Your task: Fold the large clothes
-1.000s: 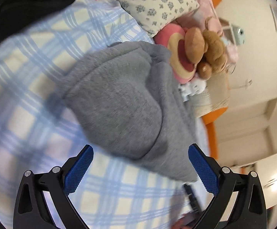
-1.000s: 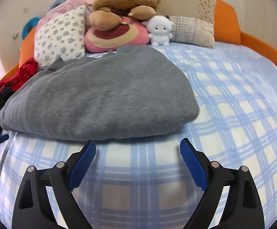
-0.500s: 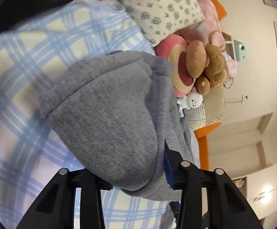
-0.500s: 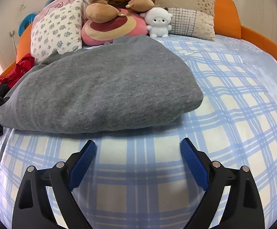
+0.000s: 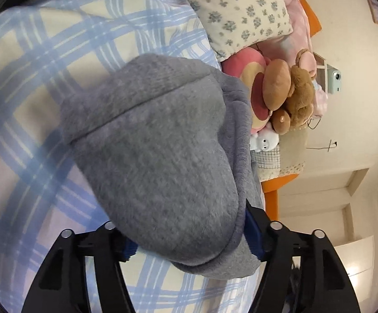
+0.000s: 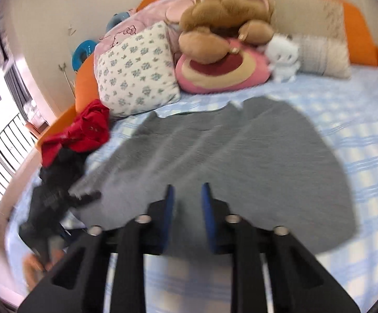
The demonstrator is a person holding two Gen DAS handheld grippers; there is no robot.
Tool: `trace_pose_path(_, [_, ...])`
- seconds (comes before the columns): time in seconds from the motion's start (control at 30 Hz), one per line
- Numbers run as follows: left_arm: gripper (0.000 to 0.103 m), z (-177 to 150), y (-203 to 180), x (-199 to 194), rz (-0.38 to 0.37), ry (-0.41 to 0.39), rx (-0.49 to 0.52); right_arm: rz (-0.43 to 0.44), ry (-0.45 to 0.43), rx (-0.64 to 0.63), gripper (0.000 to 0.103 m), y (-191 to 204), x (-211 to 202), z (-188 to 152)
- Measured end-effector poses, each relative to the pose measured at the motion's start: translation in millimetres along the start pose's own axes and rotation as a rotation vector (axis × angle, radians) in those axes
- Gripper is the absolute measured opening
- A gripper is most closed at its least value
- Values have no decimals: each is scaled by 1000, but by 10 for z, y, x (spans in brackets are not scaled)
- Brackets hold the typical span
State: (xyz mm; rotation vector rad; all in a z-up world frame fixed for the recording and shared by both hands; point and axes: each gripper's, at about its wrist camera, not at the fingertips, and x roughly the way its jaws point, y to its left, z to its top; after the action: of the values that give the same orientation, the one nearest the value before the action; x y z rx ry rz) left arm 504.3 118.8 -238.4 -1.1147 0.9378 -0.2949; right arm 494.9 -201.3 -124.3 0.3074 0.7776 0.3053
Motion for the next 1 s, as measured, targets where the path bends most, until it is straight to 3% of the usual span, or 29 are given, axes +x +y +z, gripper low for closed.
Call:
trace_pose_path(0.1, [74, 50, -40, 24, 14, 22, 3, -30, 44, -7, 16, 89, 291, 37])
trace_pose_path(0.27, [74, 152, 51, -9, -37, 25, -137, -77, 165, -30, 13, -23, 764, -274])
trace_pose_path(0.33, [73, 164, 4, -9, -25, 19, -130, -86, 77, -97, 12, 1, 717, -442])
trace_pose_path(0.37, [64, 158, -35, -10, -3, 14, -115, -102, 53, -114, 12, 27, 686, -506])
trace_pose_path(0.47, [44, 133, -221, -19, 87, -11, -25, -89, 45, -77, 12, -15, 680, -522])
trace_pose_path(0.6, [33, 109, -598, -20, 219, -20, 96, -131, 14, -126, 12, 64, 668, -570])
trace_pose_path(0.67, [30, 85, -806, -13, 272, -11, 160, -188, -9, -181, 12, 172, 655, -609])
trace_pose_path(0.87, [25, -47, -1838, 103, 399, 85, 421, -247, -95, -245, 7, 280, 571, -668])
trace_pose_path(1.0, [23, -346, -2555, 389, 507, 140, 592, -372, -103, -385, 1, 564, 500, -806])
